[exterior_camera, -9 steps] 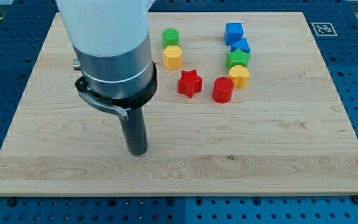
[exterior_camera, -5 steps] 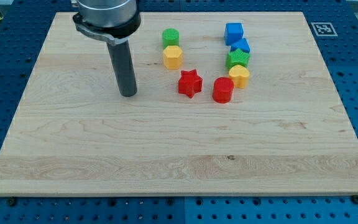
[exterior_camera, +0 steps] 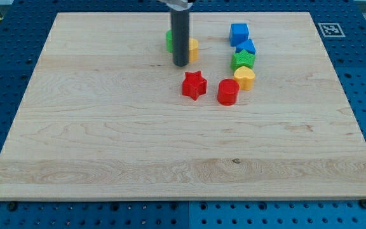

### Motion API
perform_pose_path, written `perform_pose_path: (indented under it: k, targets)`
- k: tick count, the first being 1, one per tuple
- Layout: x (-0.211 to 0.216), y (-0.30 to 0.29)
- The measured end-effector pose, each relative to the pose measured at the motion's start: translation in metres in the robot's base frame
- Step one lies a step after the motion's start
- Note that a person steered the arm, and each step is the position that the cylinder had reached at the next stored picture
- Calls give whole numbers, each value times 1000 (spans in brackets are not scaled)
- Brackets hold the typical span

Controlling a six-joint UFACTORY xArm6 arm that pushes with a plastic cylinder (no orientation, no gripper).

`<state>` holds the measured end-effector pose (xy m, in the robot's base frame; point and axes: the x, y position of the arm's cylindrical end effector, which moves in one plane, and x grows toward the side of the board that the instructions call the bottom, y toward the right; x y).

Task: Push the green circle left to the yellow hexagon

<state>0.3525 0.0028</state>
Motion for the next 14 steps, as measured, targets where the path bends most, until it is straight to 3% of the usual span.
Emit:
perform_pose_path:
  k: [2, 5, 8, 14]
  targets:
    - [-18, 25]
    - [-79, 25]
    - [-12, 39]
    - [-30, -18]
